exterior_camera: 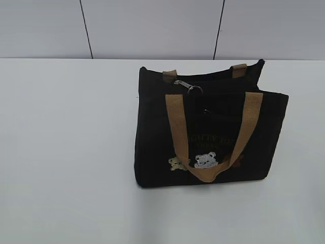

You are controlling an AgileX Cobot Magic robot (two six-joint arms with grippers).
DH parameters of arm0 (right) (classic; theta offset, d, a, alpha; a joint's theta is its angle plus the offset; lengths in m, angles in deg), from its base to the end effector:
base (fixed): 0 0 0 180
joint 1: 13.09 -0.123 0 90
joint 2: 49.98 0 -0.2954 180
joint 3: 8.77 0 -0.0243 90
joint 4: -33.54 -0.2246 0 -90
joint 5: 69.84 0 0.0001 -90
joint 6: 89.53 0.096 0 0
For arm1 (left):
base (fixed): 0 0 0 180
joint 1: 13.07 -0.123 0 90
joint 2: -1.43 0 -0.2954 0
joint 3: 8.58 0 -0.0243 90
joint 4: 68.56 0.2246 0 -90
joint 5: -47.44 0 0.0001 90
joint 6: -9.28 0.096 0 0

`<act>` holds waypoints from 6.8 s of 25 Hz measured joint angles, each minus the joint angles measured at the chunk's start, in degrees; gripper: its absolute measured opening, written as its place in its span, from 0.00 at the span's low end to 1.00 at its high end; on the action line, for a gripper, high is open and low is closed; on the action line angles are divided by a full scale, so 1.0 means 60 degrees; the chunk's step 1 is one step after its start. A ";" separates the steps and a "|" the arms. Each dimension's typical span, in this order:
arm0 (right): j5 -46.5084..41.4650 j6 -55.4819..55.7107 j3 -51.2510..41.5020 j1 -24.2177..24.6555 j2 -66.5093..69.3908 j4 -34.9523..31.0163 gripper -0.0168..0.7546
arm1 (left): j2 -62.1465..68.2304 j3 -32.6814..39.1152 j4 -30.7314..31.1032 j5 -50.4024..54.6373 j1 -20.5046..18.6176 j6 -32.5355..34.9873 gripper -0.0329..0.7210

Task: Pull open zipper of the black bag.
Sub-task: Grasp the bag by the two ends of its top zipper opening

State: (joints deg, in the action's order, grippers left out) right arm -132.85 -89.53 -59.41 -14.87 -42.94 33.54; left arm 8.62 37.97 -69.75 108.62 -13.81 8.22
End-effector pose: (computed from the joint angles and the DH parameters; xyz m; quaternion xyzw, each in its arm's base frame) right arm -0.0338 -0.0011 0.2507 -0.0135 0.8689 0.0077 0.4947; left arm -0.0393 -0.0023 0.2719 -0.0126 0.8429 -0.0119 0.5378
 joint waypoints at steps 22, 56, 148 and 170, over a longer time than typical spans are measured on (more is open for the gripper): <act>0.0000 0.0000 0.0000 0.0000 0.0000 0.0000 0.65 | 0.0000 0.0000 0.0000 0.0000 0.0000 0.0000 0.36; 0.0031 -0.0271 0.0000 0.0000 0.0000 0.0000 0.65 | 1.1721 -0.0194 0.1190 -1.5910 0.0946 -0.0503 0.69; 0.0676 -0.2842 0.5800 -0.1396 1.0803 -0.2509 0.65 | 2.0430 -0.6425 1.3965 -2.1854 0.2430 -0.7502 0.07; 0.1296 -0.0989 0.9505 -0.4422 1.6180 -0.2699 0.65 | 2.0430 -0.6425 1.3965 -2.1862 0.2430 -0.7502 0.07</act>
State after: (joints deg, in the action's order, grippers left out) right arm -125.08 -95.47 -2.38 -41.41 54.14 17.35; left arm 131.20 -0.58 14.03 -22.55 0.77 -36.79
